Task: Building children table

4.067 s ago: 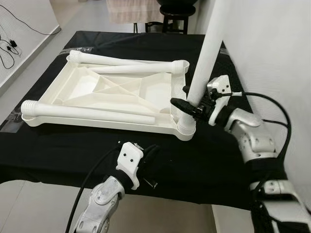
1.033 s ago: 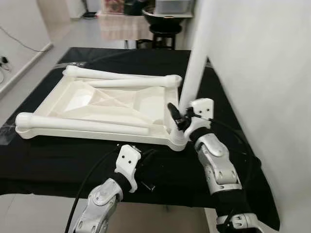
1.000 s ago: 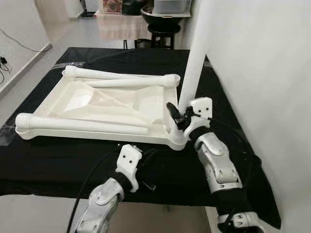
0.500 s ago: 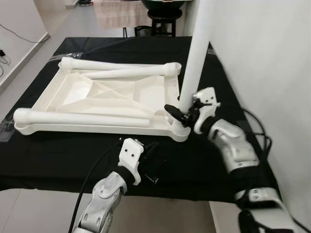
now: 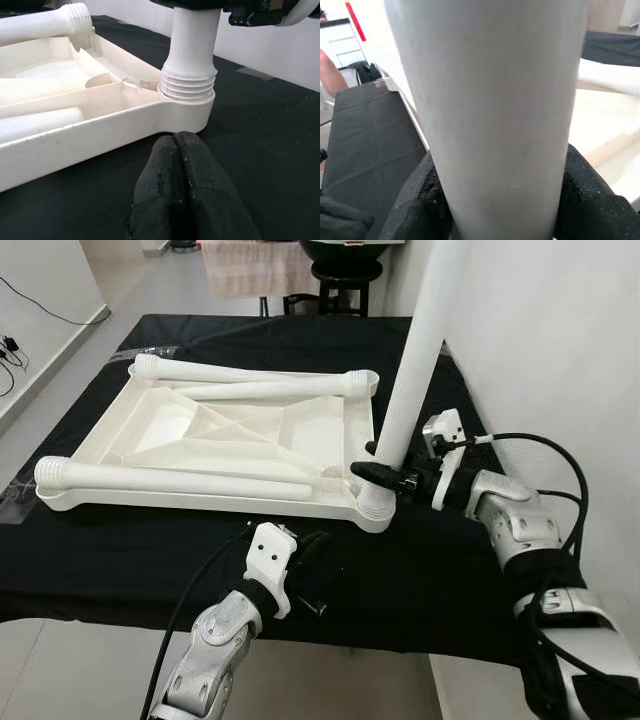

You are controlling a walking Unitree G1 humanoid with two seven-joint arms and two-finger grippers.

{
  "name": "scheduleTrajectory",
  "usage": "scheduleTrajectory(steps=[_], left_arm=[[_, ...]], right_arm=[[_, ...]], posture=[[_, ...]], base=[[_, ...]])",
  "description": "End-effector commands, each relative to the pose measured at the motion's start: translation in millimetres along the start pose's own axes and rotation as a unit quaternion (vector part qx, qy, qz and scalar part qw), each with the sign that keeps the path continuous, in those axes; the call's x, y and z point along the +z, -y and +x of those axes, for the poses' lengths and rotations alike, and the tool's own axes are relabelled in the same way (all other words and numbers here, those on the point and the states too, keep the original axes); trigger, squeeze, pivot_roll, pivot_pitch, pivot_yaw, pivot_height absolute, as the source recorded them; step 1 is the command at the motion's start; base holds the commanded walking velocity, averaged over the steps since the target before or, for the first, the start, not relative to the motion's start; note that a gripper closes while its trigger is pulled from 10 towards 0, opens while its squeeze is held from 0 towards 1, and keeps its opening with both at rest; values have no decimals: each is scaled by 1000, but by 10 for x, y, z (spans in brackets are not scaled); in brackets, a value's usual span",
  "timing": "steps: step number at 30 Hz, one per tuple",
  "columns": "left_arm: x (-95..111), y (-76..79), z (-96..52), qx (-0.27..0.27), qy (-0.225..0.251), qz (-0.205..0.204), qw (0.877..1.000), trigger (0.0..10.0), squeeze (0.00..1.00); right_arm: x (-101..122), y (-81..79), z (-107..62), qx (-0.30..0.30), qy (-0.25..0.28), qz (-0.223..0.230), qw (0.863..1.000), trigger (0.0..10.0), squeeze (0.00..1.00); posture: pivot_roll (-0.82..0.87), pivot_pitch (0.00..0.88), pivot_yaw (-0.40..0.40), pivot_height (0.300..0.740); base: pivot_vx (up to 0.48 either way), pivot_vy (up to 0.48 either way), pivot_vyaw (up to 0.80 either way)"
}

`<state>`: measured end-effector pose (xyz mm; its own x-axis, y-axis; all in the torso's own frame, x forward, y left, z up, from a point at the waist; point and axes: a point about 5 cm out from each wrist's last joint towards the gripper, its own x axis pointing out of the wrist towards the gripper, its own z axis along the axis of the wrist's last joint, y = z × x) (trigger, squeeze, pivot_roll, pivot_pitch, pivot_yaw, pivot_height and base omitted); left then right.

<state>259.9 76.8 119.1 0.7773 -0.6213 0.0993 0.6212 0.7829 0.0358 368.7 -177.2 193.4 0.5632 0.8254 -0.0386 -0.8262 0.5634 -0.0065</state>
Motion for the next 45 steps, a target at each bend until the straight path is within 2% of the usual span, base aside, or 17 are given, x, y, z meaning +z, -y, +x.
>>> scheduleTrajectory(steps=[1,11,12,13,14,15,17,20,24,25,26,27,29,30,35,36,45], left_arm=[[-48,16,-4,0,-8,-3,1000,10000,0],[-36,27,-17,-1,-7,-4,1000,10000,0],[-31,29,-26,-1,-7,-4,1000,10000,0],[-31,29,-26,-1,-7,-4,1000,10000,0],[-25,25,-37,0,-6,-4,1000,10000,0],[-19,23,-44,1,-6,-4,1000,10000,0],[-18,16,-51,1,-6,-4,1000,10000,0],[-24,16,-49,-3,-9,-6,1000,10000,0],[-28,19,-42,-8,-10,-7,1000,10000,0],[-27,17,-42,-6,-10,-5,1000,10000,0],[-27,15,-42,-5,-10,-3,1000,10000,0],[-27,12,-43,-2,-9,-2,1000,10000,0],[-27,11,-44,0,-9,-2,1000,10000,0],[-29,9,-41,0,-9,-2,1000,10000,0],[-41,8,-36,-3,-12,-3,1000,10000,0],[-44,9,-32,-4,-12,-4,1000,10000,0],[-57,13,-14,-5,-13,-5,1000,10000,0]], right_arm=[[-11,-17,22,22,9,18,1000,0,0],[-187,-31,-20,-17,-1,26,1000,0,0],[-434,-42,10,-146,-55,13,988,0,0],[-434,-42,10,-146,-55,13,988,0,0],[-670,-79,-43,-313,-94,11,945,0,0],[-865,-261,-86,-371,-119,26,921,0,0],[-961,-481,-87,-394,-129,22,910,0,0],[-933,-648,45,-331,-119,23,936,0,0],[-894,-571,97,-326,-115,24,938,0,0],[-878,-526,111,-335,-116,23,935,5255,0],[-868,-505,121,-341,-117,21,933,5255,0],[-820,-480,139,-339,-103,16,935,10000,0],[-786,-467,149,-337,-93,14,937,10000,0],[-687,-454,181,-323,-62,15,944,10000,1000],[-273,-488,264,-248,34,17,968,10000,976],[-171,-459,255,-214,47,12,976,10000,0],[-42,-202,103,-82,9,-55,995,10000,0]], posture=[[70,77,-49,740],[66,87,-47,740],[63,97,-52,740],[63,97,-52,740],[59,104,-48,740],[57,107,-46,740],[55,111,-35,740],[43,103,-29,740],[59,102,-39,740],[58,102,-34,740],[60,102,-34,740],[60,102,-34,740],[60,102,-34,740],[66,96,-39,740],[62,85,-33,740],[65,81,-35,740],[65,68,-44,740]], base=[[0,0,0],[0,0,0],[0,0,0],[0,0,0],[0,0,0],[0,0,0],[0,0,0],[0,0,0],[0,0,0],[0,0,0],[0,0,0],[0,0,0],[0,0,0],[0,0,0],[0,0,0],[0,0,0],[0,0,0]])
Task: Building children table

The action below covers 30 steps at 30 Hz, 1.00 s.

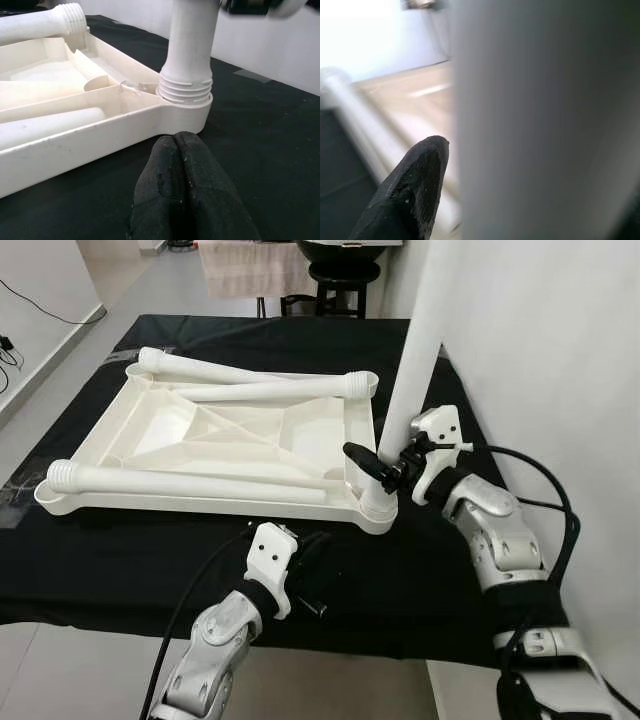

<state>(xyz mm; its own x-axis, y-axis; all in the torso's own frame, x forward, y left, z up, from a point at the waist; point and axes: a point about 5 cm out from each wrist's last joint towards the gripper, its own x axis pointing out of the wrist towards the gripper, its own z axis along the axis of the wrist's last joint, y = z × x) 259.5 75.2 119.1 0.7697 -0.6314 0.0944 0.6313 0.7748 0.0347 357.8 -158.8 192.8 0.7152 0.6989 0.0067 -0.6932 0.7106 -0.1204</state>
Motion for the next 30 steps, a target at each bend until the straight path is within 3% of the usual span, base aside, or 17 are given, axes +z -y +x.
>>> scheduleTrajectory(steps=[1,3,4,5,6,7,16,21,22,23,24,25,26,27,28,29,30], left_arm=[[-58,-1,-17,2,-11,-4,1000,10000,0],[-60,-2,-14,2,-11,-4,1000,10000,0],[-60,-2,-12,3,-10,-4,1000,10000,0],[-60,-3,-10,4,-10,-3,1000,10000,0],[-60,-3,-10,4,-10,-3,1000,10000,0],[-59,-4,-9,4,-10,-3,1000,10000,0],[-58,0,-6,4,-10,-4,1000,10000,0],[-53,5,-10,5,-9,-5,1000,10000,0],[-50,5,-20,5,-9,-5,1000,10000,0],[-46,3,-31,6,-9,-6,1000,10000,0],[-43,0,-40,6,-9,-6,1000,10000,0],[-43,0,-40,6,-9,-6,1000,10000,0],[-41,-5,-49,6,-9,-8,1000,10000,0],[-38,-13,-52,6,-10,-9,1000,10000,0],[-36,-21,-53,6,-10,-11,1000,10000,0],[-37,-26,-55,5,-11,-11,1000,10000,0],[-35,-27,-53,4,-11,-10,1000,10000,0]], right_arm=[[-41,67,1,15,-17,-12,1000,10000,0],[-37,127,0,12,-22,-13,1000,9725,0],[-20,177,1,9,-22,-12,1000,3176,0],[-2,214,3,10,-19,-4,1000,745,0],[-2,214,3,10,-19,-4,1000,745,0],[12,240,2,12,-17,4,1000,0,0],[0,267,9,37,-17,17,999,0,0],[-138,270,-31,-3,-18,26,999,0,0],[-235,315,-58,-73,-39,21,996,0,0],[-342,377,-105,-170,-69,10,983,0,0],[-447,430,-179,-272,-103,-8,957,0,0],[-447,430,-179,-272,-103,-8,957,0,0],[-618,285,-235,-334,-128,-1,934,0,0],[-725,25,-214,-338,-137,1,931,0,0],[-765,-165,-200,-331,-137,8,934,0,0],[-777,-312,-134,-300,-133,10,945,0,0],[-775,-372,-82,-278,-131,7,952,0,0]], posture=[[68,67,-45,740],[72,68,-47,740],[72,68,-47,740],[74,69,-47,740],[74,69,-47,740],[74,69,-47,740],[63,76,-48,740],[58,86,-47,740],[55,101,-44,740],[49,104,-41,740],[45,106,-40,740],[45,106,-40,740],[38,112,-36,740],[36,120,-22,740],[34,122,-18,740],[29,123,-14,740],[17,121,-10,740]], base=[[0,0,0],[0,0,0],[0,0,0],[0,0,0],[0,0,0],[0,0,0],[0,0,0],[0,0,0],[0,0,0],[0,0,0],[0,0,0],[0,0,0],[0,0,0],[0,0,0],[0,0,0],[0,0,0],[0,0,0]])
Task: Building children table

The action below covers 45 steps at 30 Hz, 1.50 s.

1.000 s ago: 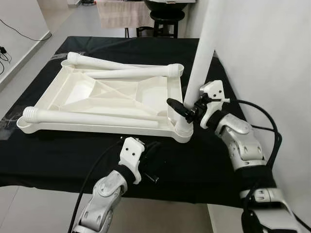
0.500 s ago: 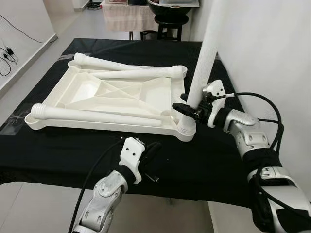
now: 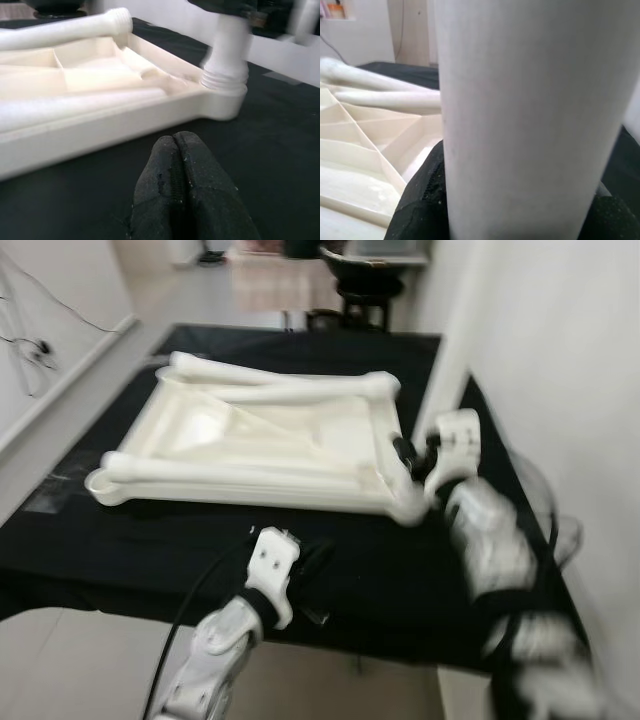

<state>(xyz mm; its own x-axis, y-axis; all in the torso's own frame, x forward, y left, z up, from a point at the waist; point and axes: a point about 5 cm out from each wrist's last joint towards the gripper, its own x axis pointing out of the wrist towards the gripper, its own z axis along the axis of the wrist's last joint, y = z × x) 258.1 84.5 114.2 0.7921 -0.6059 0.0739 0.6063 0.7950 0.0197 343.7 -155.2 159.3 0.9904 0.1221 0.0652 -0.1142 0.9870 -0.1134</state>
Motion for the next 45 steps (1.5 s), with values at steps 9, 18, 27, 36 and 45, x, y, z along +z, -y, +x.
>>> scheduleTrajectory(steps=[9,18,27,36,45], left_arm=[[9,40,28,-10,1,-7,1000,10000,0],[5,40,54,-10,1,-10,1000,10000,0],[2,43,76,-10,1,-10,1000,10000,0],[-2,44,82,-9,0,-8,1000,10000,0],[-17,44,68,-9,-4,-7,1000,10000,0]], right_arm=[[-317,-117,101,46,-104,-16,993,10000,0],[93,-239,175,169,-24,15,985,10000,0],[333,-30,245,329,4,-11,944,10000,0],[369,193,292,408,-20,-19,913,0,0],[311,230,341,399,-28,1,917,0,0]], posture=[[28,115,-23,740],[29,102,-28,740],[58,88,-39,740],[66,86,-46,740],[76,80,-43,740]], base=[[0,0,0],[0,0,0],[0,0,0],[0,0,0],[0,0,0]])
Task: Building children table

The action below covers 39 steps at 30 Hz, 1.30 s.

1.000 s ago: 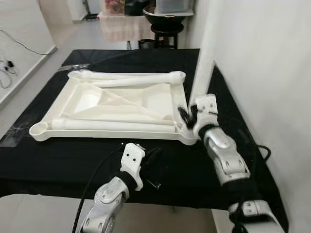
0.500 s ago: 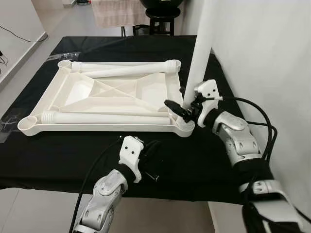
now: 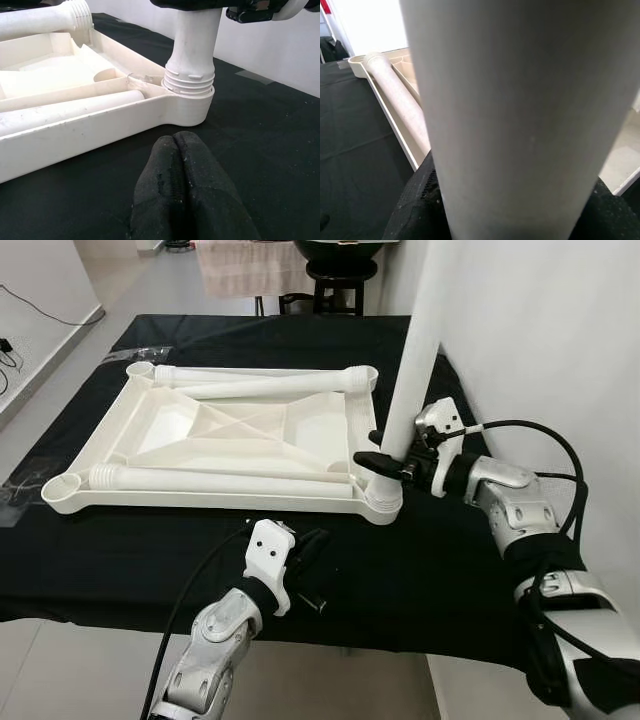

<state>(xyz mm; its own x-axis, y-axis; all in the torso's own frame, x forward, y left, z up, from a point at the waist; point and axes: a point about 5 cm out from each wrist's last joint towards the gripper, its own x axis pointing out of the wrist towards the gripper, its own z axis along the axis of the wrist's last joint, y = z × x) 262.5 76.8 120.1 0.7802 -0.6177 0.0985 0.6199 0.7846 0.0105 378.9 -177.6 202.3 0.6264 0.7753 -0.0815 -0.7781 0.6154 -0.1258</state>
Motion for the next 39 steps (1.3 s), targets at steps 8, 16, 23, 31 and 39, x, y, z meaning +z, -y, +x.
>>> scheduleTrajectory(steps=[8,16,23,31,39], left_arm=[[-75,21,-48,0,-17,-1,1000,10000,0],[-70,3,-72,0,-19,-1,1000,10000,0],[-71,3,-37,3,-18,-1,1000,10000,0],[-73,7,-11,4,-18,1,1000,10000,0],[-70,10,-3,3,-17,7,1000,10000,0]], right_arm=[[-582,-80,-58,-147,-78,48,985,0,0],[-949,-606,-22,-346,-125,81,926,0,0],[-781,-578,228,-302,-97,83,945,10000,333],[-329,-388,294,-214,0,83,973,10000,169],[-66,-127,112,-143,46,68,986,10000,0]], posture=[[76,84,-55,740],[41,96,-17,740],[66,91,-43,740],[63,78,-41,740],[65,67,-47,740]], base=[[0,0,0],[0,0,0],[0,0,0],[0,0,0],[0,0,0]])
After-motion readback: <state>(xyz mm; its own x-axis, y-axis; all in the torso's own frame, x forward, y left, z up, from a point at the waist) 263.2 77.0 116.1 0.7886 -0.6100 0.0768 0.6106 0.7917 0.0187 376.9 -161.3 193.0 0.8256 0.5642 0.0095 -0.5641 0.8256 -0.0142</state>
